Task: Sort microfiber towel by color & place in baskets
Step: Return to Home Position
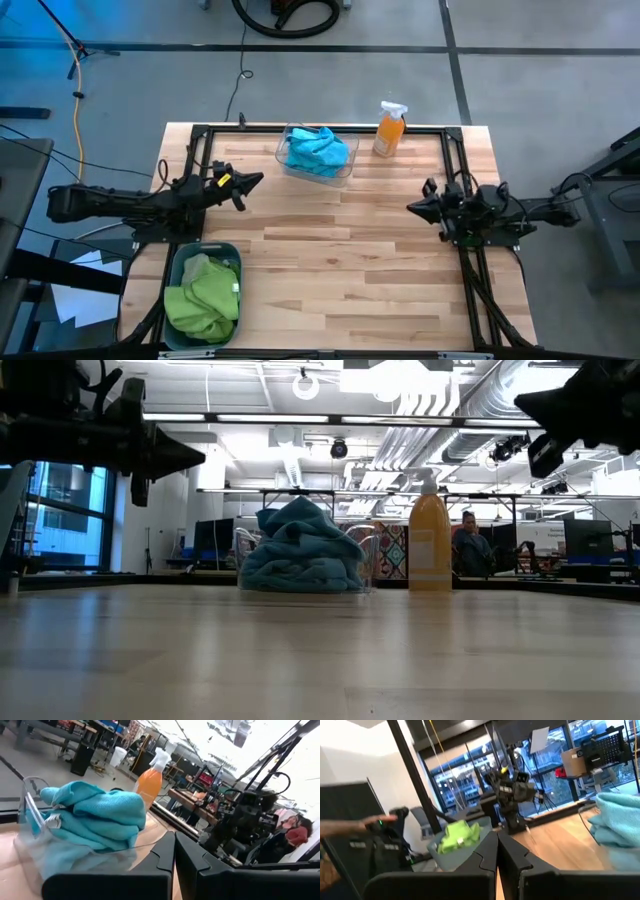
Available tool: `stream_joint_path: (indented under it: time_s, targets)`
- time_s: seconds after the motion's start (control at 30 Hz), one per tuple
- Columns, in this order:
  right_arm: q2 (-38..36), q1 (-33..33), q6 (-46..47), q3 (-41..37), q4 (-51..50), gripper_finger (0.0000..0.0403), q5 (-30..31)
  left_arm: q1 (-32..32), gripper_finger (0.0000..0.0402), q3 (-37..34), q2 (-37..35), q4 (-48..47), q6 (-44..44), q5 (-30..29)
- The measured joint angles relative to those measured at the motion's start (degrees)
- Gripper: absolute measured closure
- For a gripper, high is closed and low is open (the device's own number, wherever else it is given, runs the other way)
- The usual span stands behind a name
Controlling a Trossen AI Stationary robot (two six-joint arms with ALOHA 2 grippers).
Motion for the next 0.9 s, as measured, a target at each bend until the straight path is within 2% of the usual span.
stream_joint_path:
  time_s: [0.3,0.43,0.7,0.9]
  targets:
    - [0.2,0.0,-8.2,-0.4,-4.8,0.0403,0.4,0.0,0.0401,0.0,-10.9,-10.7,0.0,0.0]
    - [0.5,0.0,-9.7,-0.4,-9.9,0.0403,2.0,0.0,0.0401,0.0,-16.1,-15.5,0.0,0.0]
    - [1.4,0.0,-9.4,-0.4,-10.2,0.0403,2.1,0.0,0.0401,0.0,-26.6,-37.1,0.0,0.1]
    - [1.4,0.0,-9.3,-0.3,-10.2,0.0403,2.1,0.0,0.0401,0.0,-31.2,-37.1,-0.4,1.8]
